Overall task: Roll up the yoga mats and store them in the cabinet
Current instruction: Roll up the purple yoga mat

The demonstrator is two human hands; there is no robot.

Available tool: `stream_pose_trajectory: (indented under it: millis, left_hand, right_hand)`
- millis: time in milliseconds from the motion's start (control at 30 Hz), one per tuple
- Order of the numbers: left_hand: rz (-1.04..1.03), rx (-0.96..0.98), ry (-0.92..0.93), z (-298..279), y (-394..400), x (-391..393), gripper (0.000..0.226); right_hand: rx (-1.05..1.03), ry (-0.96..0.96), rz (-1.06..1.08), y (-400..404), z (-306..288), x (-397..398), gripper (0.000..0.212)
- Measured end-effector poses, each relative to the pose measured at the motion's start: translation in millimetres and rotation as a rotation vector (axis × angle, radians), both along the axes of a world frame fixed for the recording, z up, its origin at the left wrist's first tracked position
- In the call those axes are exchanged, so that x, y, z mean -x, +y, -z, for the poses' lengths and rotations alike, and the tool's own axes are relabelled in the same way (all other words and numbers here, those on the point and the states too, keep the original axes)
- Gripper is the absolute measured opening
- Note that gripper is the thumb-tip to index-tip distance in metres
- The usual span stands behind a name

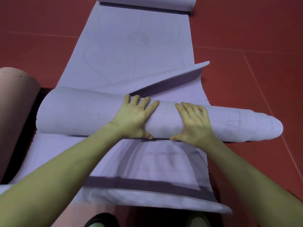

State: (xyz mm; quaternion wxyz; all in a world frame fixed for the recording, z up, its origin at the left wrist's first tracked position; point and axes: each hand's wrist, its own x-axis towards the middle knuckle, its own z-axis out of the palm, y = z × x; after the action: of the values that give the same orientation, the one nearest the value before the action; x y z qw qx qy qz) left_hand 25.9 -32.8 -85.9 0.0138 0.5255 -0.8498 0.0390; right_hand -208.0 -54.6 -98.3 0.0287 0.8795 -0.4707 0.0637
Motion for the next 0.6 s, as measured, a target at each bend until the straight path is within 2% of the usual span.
stream_pose_trajectory:
  millis: [167, 433, 533, 600]
  left_hand:
    - [0.007, -0.093, 0.035, 1.4, 37.9, 22.5, 0.108]
    - [0.006, -0.119, 0.017, 8.4, 75.7, 44.6, 0.114]
    - [0.010, -0.183, 0.019, 6.6, 74.8, 38.3, 0.106]
    - [-0.025, -0.212, 0.116, -0.1, 71.7, 30.2, 0.096]
  right_hand:
    - [-0.100, 0.027, 0.007, 34.5, -10.7, 27.3, 0.116]
    - [-0.337, 0.073, 0.017, 62.3, -28.1, 46.2, 0.107]
    - [-0.426, 0.073, 0.082, 64.9, -26.4, 33.9, 0.102]
    - [-0.457, 0.101, 0.140, 69.8, -19.2, 21.9, 0.101]
